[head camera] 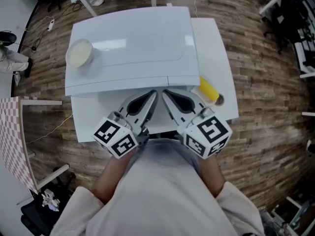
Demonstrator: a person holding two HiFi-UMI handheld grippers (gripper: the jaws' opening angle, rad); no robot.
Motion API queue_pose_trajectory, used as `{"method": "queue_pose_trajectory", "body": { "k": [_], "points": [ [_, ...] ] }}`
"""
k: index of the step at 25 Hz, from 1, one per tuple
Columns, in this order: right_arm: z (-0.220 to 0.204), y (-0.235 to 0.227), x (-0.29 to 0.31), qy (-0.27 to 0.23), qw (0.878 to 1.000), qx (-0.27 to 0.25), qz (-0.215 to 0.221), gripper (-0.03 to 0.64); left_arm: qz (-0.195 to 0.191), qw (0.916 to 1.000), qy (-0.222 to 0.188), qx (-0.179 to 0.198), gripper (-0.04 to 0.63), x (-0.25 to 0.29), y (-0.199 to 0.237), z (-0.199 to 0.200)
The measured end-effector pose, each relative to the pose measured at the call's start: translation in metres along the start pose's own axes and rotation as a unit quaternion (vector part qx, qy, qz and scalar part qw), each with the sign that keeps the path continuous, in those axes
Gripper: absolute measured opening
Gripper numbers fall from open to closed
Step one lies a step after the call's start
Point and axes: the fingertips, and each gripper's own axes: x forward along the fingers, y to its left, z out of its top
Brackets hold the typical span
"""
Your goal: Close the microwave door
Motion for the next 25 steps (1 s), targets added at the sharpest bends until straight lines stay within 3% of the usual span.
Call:
{"method": "queue_pose_trajectory", "body": {
  "k": [9,15,25],
  "points": [
    [0.009,0.037,-0.014,-0.019,0.999,-0.019,-0.029,0.023,-0.007,0.9999,-0.014,0.005,0.018,-0.050,0.001,0.019],
    [0.009,0.061,-0.024,-0.035,0.999,0.004,-0.026,0.023,-0.006,0.9997,-0.023,0.008,0.018,-0.080,0.000,0.024],
    [0.018,0.078,-0.054,-0.047,0.995,-0.033,-0.077,0.023,-0.022,0.9995,-0.023,0.004,0.018,-0.112,-0.011,0.020]
  ]
}}
